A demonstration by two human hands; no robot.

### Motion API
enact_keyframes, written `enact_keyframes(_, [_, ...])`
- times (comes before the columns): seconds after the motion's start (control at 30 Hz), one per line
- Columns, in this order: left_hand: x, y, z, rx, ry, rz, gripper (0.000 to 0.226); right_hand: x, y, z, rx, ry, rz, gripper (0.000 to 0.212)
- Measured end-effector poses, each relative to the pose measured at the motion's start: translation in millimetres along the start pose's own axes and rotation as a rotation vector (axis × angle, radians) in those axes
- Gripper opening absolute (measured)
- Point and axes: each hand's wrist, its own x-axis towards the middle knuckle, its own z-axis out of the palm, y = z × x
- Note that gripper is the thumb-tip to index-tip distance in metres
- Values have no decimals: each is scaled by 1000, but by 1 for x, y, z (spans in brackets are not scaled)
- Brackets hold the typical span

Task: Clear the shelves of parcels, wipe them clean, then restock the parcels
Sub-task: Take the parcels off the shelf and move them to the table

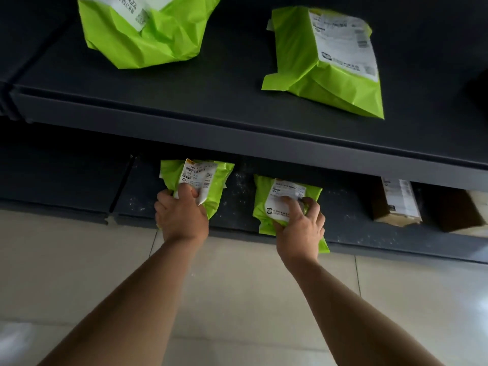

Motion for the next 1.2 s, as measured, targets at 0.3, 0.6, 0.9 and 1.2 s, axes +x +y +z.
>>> enact_keyframes(0.3, [-99, 14, -93, 96, -203, -80, 29, -102, 0, -104, -15, -106, 75, 57])
enact_keyframes(0.6, [-186, 101, -221, 108, -344, -7, 27, -191, -9, -275, 50, -128, 191, 56])
enact_keyframes(0.9, [-225, 232, -354, 64, -387, 229, 25, -230, -31, -461, 162, 102, 359, 57])
enact_keyframes(1.2, [-266, 346, -439, 16, -404, 529, 26, -266, -34, -597, 263, 386, 486, 51])
